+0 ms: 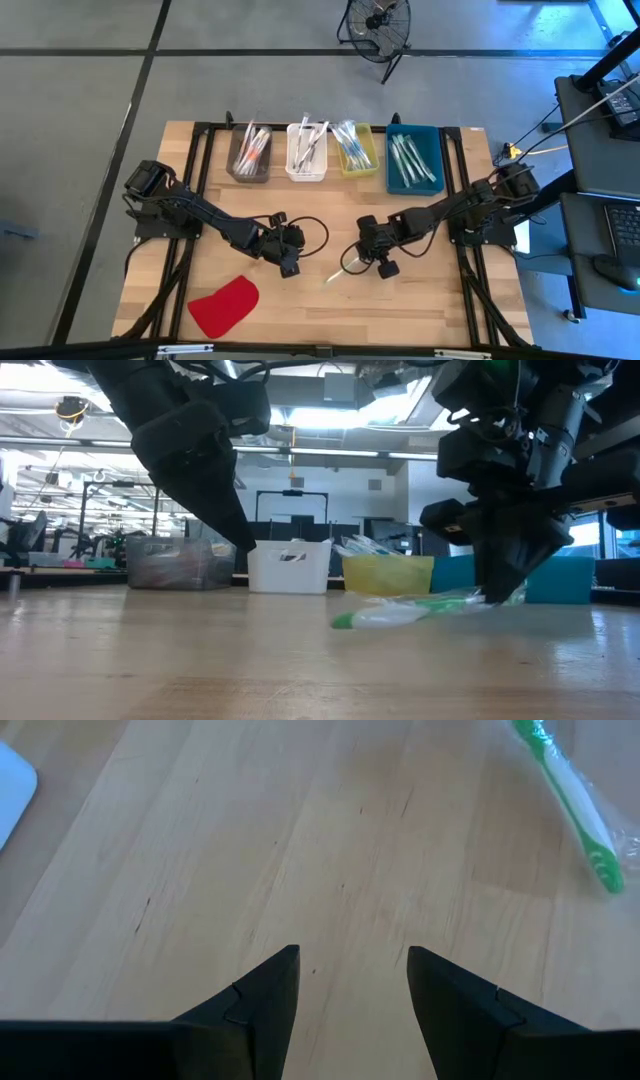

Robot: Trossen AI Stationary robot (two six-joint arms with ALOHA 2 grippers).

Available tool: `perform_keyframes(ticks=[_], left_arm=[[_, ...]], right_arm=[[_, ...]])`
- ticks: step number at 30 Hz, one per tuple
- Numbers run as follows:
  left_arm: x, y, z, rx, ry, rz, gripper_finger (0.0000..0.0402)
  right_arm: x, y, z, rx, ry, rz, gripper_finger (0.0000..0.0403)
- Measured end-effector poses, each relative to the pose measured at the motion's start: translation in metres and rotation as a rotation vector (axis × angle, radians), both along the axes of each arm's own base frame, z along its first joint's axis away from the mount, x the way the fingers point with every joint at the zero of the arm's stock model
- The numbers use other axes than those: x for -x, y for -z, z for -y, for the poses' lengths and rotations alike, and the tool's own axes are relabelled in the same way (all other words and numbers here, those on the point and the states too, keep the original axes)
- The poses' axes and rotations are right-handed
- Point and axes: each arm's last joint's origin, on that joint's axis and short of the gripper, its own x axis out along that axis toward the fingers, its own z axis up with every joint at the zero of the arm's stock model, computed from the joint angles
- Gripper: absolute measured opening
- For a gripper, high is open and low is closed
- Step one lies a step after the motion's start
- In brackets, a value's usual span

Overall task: Pick & Place Toothbrushes
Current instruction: Put the green toothbrush into the blue bin

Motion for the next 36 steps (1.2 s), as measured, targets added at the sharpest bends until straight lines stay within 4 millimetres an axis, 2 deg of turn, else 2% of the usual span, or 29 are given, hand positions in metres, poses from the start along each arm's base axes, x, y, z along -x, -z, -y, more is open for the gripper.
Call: perform_keyframes(ticks=[8, 15, 23, 36], left_arm=[[0.0, 0.0, 0.0, 0.001, 0.001, -0.001, 0.0182], [0.0, 0.0, 0.0, 0.009, 0.006, -0.001, 0.0182], [0.0, 0.0, 0.0, 0.009, 0.006, -0.002, 0.0182], [0.0, 0.0, 0.001, -0.004, 0.026, -0.003, 0.0182]], right_arm=[[0.008, -0.016, 0.008, 0.019, 0.051, -0.001, 0.0015], [0.023, -0.037, 0.021, 0.127, 0.163, -0.01, 0.0015], [0.043, -0.062, 0.038, 0.215, 0.314, 0.054, 0.0015], [0.083, -0.067, 0.07, 0.256, 0.692, 0.193, 0.0018]])
